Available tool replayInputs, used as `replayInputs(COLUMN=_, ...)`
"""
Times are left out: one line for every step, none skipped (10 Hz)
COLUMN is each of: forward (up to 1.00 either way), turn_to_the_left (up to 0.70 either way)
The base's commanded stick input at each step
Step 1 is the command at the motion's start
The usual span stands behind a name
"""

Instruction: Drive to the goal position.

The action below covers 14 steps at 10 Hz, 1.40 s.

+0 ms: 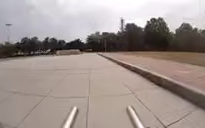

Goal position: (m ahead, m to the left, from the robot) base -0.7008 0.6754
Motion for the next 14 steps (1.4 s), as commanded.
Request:
replayInputs(forward=0.7, turn_to_the_left=0.0)
replayInputs(forward=0.7, turn_to_the_left=0.0)
replayInputs(forward=0.7, turn_to_the_left=0.0)
replayInputs(forward=0.7, turn_to_the_left=0.0)
replayInputs(forward=0.7, turn_to_the_left=0.0)
replayInputs(forward=0.7, turn_to_the_left=0.0)
replayInputs(forward=0.7, turn_to_the_left=0.0)
replayInputs(forward=0.7, turn_to_the_left=0.0)
replayInputs(forward=0.7, turn_to_the_left=0.0)
replayInputs(forward=0.7, turn_to_the_left=0.0)
replayInputs(forward=0.7, turn_to_the_left=0.0)
replayInputs(forward=0.7, turn_to_the_left=0.0)
replayInputs(forward=0.7, turn_to_the_left=0.0)
replayInputs(forward=0.7, turn_to_the_left=0.0)
